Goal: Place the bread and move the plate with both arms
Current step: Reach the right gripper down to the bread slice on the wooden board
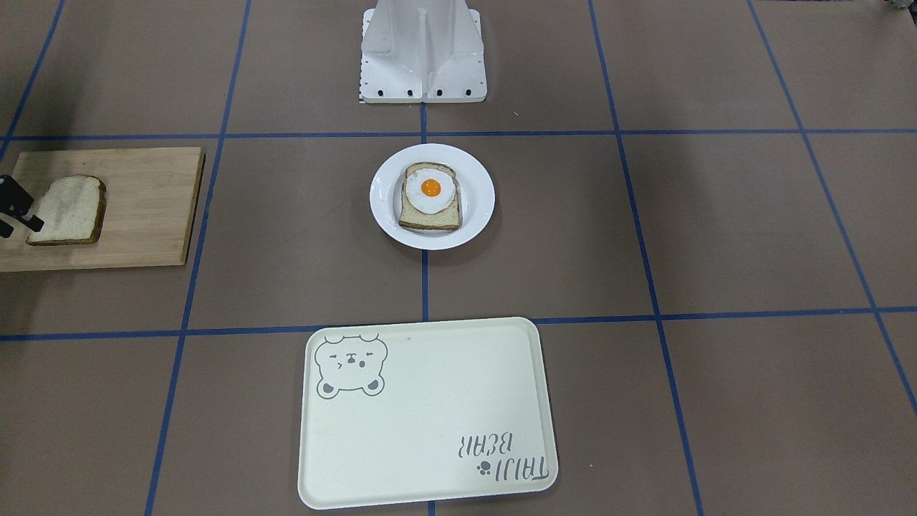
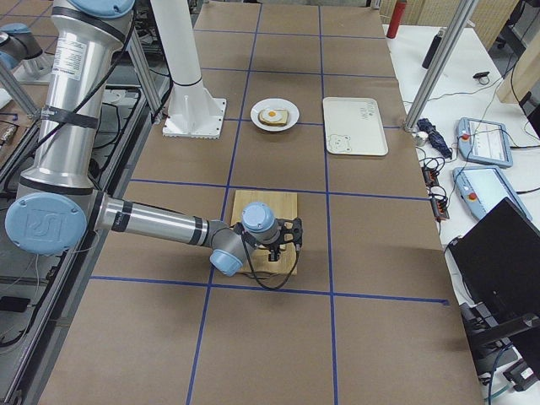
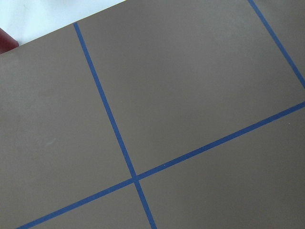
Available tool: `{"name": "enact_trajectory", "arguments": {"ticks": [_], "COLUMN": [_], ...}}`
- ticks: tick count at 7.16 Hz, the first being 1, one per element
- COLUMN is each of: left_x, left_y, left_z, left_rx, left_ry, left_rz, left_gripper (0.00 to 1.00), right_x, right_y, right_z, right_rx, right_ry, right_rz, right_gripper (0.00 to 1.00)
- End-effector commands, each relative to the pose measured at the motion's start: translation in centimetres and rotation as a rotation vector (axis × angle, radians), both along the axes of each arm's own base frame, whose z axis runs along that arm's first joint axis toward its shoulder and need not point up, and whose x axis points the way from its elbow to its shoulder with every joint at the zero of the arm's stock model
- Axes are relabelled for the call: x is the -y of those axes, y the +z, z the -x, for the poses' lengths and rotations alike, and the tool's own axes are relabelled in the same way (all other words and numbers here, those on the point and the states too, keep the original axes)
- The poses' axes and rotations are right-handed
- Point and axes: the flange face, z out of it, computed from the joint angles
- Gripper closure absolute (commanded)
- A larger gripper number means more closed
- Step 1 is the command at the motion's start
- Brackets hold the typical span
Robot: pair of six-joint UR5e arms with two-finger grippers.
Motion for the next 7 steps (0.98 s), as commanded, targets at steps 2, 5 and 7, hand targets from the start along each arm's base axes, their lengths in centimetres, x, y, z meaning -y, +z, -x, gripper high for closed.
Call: {"name": "enact_trajectory", "arguments": {"ticks": [2, 5, 7], "left_x": [-0.2, -0.2, -0.1], "left_y": [0.1, 0.1, 0.0], "left_z": [0.0, 0.0, 0.0], "left_rx": [0.0, 0.0, 0.0], "left_ry": [0.0, -0.001, -0.001], "left_rz": [0.001, 0.004, 0.001], "left_gripper": [0.01, 0.01, 0.01], "right_x": [0.0, -0.1, -0.1], "right_y": [-0.3, -0.2, -0.4], "right_z": [1.1, 1.6, 2.1], "right_rx": [-0.01, -0.013, -0.012], "right_ry": [-0.007, -0.019, -0.029], "right_rz": [-0.016, -0.016, -0.02], "right_gripper": [0.55, 0.58, 1.0]}}
